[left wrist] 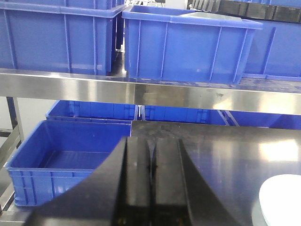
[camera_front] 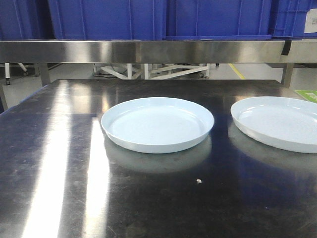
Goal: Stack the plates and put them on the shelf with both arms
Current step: 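Move the right gripper to the rim of the other plate and grasp it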
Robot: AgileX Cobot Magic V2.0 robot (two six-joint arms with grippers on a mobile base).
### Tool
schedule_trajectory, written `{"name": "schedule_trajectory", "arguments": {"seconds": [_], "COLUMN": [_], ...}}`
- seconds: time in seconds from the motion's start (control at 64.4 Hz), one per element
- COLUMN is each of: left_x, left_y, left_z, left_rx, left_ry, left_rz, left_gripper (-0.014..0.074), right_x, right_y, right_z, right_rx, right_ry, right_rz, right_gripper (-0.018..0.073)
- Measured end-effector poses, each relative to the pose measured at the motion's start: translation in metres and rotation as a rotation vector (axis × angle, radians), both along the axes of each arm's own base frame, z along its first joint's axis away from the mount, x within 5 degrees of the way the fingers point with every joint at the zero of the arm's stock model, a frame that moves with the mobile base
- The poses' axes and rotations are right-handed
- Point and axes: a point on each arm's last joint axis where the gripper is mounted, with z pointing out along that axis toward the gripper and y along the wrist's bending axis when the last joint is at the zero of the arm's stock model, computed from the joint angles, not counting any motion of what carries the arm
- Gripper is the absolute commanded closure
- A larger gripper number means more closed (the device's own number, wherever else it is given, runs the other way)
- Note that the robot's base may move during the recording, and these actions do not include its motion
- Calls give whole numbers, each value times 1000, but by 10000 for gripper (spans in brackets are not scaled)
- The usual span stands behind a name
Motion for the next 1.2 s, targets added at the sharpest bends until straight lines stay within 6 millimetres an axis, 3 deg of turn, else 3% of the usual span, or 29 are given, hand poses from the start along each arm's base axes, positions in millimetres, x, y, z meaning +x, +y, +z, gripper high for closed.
{"name": "schedule_trajectory", "arguments": {"seconds": [0.155,0.404,0.684,0.839,1.072,1.197], "left_x": [0,0,0,0,0,0], "left_y": [0,0,0,0,0,0], "left_z": [0,0,0,0,0,0], "left_rx": [0,0,0,0,0,0], "left_ry": [0,0,0,0,0,0], "left_rz": [0,0,0,0,0,0], "left_gripper": [514,514,514,514,514,514], "right_x": [30,75,143,184,230,248], "right_y": [0,2,6,3,-33,-38], "right_z": [13,17,34,29,5,-3], "right_rx": [-1,61,79,85,94,63], "right_ry": [109,163,474,695,900,952], "right_rz": [0,-10,5,-3,-96,-78], "right_gripper": [502,502,498,494,234,191]}}
